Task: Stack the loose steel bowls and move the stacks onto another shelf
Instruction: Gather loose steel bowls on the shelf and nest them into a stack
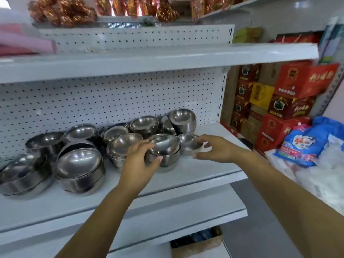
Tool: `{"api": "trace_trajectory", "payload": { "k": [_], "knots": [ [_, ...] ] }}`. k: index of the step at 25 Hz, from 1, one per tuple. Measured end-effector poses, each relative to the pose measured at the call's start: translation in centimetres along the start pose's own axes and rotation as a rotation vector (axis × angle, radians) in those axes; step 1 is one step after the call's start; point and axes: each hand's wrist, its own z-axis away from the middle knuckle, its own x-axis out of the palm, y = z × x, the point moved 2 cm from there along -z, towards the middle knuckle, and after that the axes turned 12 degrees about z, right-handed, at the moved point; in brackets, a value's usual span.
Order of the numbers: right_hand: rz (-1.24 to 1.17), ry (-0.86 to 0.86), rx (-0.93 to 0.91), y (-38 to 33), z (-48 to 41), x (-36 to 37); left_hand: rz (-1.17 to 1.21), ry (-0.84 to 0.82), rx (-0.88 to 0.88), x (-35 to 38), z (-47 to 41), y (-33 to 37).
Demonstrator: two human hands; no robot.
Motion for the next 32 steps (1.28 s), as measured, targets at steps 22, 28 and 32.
{"api": "trace_trajectory", "payload": {
  "k": [22,28,32],
  "knots": [
    [-0.288,0.252,-0.030,10.8,-7.8,6.1,0.093,0.395,-0.176,6.4,-0.9,1.6],
    [-0.559,0.311,-0.003,13.3,-7.2,4.2,0.126,0.397,-0.058,8.8,-1.6,5.3],
    [-0.665,0.444,0.011,16.6,-6.4,1.8,0.255,0.309,-0.030,14.2,-0.4,7.0]
  ]
}}
